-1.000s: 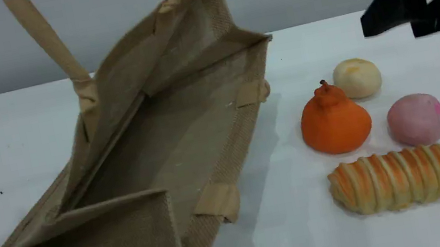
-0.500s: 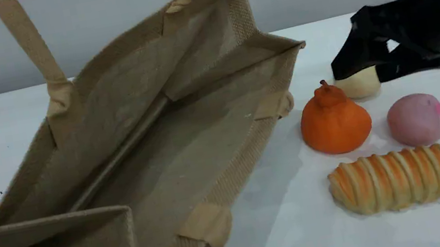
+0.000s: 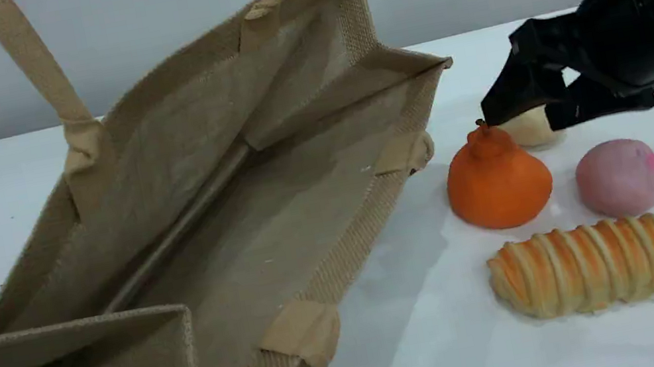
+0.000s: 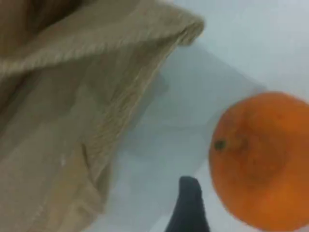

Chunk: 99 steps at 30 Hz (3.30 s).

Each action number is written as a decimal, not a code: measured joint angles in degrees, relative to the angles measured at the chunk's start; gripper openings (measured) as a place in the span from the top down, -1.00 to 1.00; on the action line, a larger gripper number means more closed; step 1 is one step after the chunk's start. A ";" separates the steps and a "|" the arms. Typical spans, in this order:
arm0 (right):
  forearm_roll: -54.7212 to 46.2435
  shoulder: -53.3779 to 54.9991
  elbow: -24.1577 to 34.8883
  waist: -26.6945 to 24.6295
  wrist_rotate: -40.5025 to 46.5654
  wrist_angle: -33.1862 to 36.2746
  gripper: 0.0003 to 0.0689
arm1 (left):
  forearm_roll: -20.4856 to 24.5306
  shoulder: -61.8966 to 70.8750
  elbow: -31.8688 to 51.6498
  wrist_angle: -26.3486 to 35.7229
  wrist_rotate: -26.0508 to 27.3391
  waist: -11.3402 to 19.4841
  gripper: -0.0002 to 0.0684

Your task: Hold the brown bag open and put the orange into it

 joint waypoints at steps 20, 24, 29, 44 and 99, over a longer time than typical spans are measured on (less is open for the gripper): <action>-0.04 11.61 -7.42 -0.05 0.00 1.06 -0.42 | -0.25 0.00 0.00 -0.07 0.00 0.00 0.75; 0.04 14.27 -7.74 -0.05 0.00 2.63 -0.38 | -0.25 0.00 0.00 -0.07 0.00 0.00 0.75; -0.02 14.40 -7.74 -0.05 0.00 3.89 0.28 | -0.25 0.00 0.00 -0.07 0.00 0.00 0.75; -0.24 5.98 -8.15 -0.05 0.00 4.00 0.92 | -0.25 0.00 0.00 -0.07 3.40 0.00 0.75; -20.94 -16.70 -5.69 10.20 21.51 13.96 0.92 | -1.64 2.27 -5.72 -3.61 2.68 -3.42 0.75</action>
